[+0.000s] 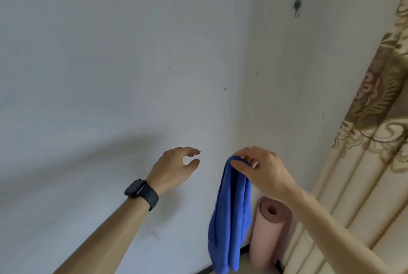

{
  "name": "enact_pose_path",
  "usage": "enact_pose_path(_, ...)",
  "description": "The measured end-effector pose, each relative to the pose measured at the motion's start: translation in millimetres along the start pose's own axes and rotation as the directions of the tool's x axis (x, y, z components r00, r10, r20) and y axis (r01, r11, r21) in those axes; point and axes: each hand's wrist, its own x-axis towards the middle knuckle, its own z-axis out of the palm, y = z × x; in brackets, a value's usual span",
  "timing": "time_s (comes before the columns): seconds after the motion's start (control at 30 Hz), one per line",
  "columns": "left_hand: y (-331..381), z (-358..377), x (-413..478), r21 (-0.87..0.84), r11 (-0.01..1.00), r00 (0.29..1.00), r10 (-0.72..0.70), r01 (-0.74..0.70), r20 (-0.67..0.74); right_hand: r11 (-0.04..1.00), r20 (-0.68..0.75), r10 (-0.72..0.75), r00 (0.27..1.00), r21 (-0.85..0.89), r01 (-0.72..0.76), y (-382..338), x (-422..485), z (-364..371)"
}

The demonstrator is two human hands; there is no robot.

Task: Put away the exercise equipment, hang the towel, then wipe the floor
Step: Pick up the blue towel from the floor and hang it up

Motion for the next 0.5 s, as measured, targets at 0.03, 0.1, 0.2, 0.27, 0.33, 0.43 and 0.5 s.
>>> enact_pose_path(0.03, 5.6, -5.0, 10.4, -0.051, 0.998, 1.000, 0.025, -0.025, -0.001, 1.000, 0.003, -0.019, 1.000, 0.009, 0.019, -0.8, 16.2, -2.0)
enact_pose_path(0.1, 20.8, -14.7, 27.7, -0.181, 0.982, 0.997, 0.059, -0.049, 0.052, 0.999, 0.012, -0.047, 0.999, 0.027, 0.047, -1.8, 45.4, -5.8)
enact_pose_path(0.2, 42.6, -23.0, 53.3, -0.270, 0.960, 0.984, 0.119, -0.079, 0.135, 0.990, 0.036, -0.092, 0.995, 0.109, 0.087, -3.1, 84.1, -12.4)
enact_pose_path(0.27, 54.7, -23.7, 71.2, -0.241, 0.964, 0.989, 0.134, -0.114, 0.066, 0.979, 0.052, -0.106, 0.993, 0.179, 0.095, -0.9, 109.0, -18.6)
enact_pose_path(0.33, 61.4, -28.4, 88.6, -0.258, 0.959, 0.992, 0.110, -0.121, -0.056, 0.968, 0.075, -0.088, 0.993, 0.241, 0.068, 4.3, 131.9, -26.6)
enact_pose_path(0.43, 67.9, -39.3, 113.8, -0.356, 0.927, 0.982, 0.054, -0.117, -0.182, 0.967, 0.255, -0.091, 0.963, 0.254, 0.024, 19.9, 160.2, -47.8)
enact_pose_path(0.5, 73.7, -45.5, 128.5, -0.334, 0.934, 0.963, 0.035, -0.127, -0.266, 0.975, 0.309, -0.110, 0.945, 0.217, 0.043, 31.0, 176.4, -60.5)
